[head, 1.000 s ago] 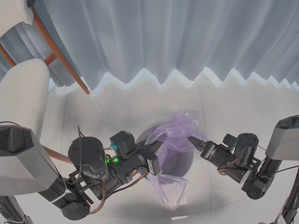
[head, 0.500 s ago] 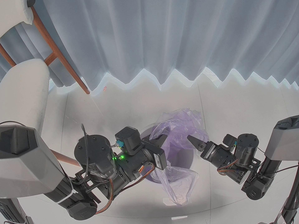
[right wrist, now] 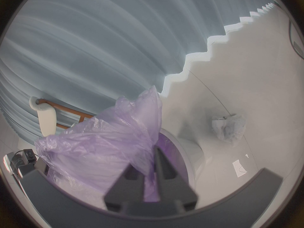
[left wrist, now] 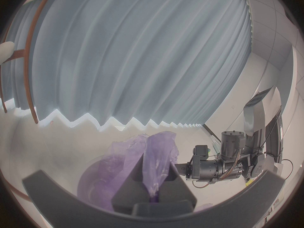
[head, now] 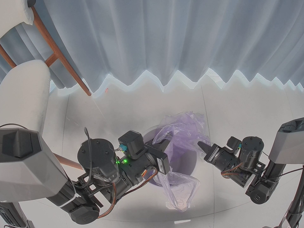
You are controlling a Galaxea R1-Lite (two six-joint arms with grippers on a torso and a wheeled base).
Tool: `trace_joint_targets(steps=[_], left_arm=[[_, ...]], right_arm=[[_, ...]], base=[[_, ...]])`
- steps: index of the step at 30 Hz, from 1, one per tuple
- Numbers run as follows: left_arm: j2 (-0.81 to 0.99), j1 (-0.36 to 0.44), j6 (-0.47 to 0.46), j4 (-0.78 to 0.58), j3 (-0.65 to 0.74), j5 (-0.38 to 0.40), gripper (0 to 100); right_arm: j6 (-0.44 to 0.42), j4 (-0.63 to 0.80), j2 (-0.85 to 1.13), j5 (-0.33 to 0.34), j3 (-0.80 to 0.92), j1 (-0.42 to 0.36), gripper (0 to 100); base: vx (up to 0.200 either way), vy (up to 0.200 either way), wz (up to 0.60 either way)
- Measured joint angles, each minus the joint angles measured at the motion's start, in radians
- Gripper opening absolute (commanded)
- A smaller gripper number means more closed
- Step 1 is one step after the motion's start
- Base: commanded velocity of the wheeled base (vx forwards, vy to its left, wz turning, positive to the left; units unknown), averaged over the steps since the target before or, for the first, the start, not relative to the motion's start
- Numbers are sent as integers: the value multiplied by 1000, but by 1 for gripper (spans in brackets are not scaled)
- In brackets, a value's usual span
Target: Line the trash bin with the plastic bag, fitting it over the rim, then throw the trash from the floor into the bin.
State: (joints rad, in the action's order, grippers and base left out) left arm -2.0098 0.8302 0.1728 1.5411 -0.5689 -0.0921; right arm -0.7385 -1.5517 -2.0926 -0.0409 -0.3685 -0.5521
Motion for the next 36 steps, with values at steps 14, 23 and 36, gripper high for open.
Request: trace_joint_targets(steps=[14,23,36], left_arm=[[-9,0,0,0,-7,0,0],[-7,0,0,0,3,6,100],[31,-46,-5,0,-1,8,100]], right_arm=[[13,-1,28,1,0,2,0],[17,-1,34,1,1,3,0],[32,-1,54,2,1,14,0]], base=[[0,0,0],[0,0,0],[0,0,0]])
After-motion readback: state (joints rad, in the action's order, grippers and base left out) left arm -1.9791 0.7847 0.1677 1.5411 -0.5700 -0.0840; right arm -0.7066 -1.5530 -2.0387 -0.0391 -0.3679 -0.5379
